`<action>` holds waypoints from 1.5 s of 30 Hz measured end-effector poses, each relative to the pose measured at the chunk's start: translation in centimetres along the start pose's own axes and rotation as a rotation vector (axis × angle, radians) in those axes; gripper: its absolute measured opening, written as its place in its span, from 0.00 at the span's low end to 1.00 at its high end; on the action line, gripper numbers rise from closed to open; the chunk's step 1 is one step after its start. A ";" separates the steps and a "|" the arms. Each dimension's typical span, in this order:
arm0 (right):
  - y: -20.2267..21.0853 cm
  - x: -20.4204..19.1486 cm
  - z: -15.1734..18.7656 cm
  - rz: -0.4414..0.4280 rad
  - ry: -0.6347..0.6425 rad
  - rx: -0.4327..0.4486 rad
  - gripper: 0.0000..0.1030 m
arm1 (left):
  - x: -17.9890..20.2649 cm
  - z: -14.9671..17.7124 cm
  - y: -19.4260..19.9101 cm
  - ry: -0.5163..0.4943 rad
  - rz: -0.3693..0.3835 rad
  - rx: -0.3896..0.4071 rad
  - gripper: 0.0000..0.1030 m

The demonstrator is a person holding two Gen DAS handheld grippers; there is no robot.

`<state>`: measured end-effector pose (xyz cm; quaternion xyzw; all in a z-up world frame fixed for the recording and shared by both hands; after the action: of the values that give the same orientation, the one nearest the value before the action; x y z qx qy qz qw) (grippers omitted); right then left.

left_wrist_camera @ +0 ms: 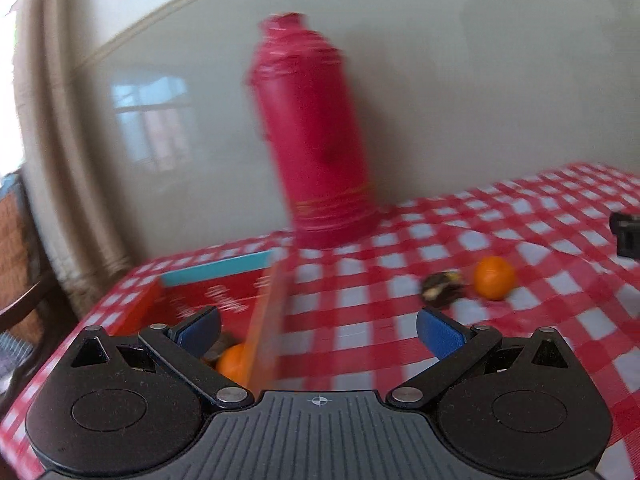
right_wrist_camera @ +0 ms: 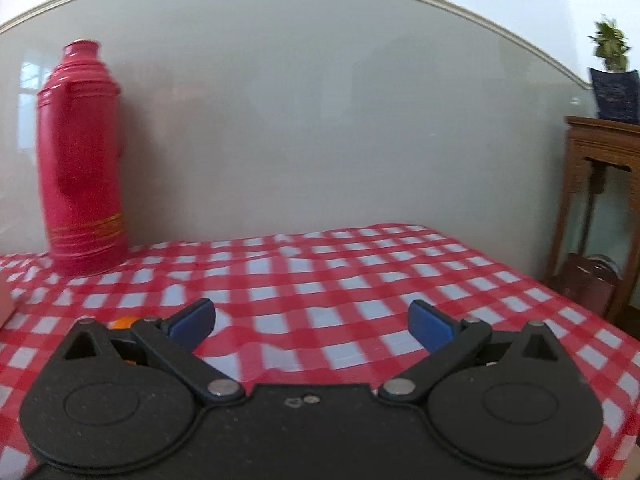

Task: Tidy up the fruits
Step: 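Reach the left gripper to the dark brown fruit and close on it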

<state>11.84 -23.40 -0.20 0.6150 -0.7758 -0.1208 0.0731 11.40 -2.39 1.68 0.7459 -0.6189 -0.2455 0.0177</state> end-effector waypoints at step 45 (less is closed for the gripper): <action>-0.7 2.0 0.5 -0.031 -0.068 -0.047 0.94 | 10.8 -1.5 -10.1 -0.134 0.191 -0.121 0.55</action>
<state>11.88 -25.49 -0.92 0.6206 -0.7652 -0.1608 0.0592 22.40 -10.51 -4.10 0.6630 -0.6710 -0.3289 0.0445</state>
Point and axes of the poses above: each gripper's, at about its wrist camera, not at the fingertips, and y roughly against the way its jaws point, x to its right, z to its underside, the point moved 4 cm from there along -y, roughly the way its jaws point, and after that the axes turned 10 degrees about -z, right-handed, at the moved point
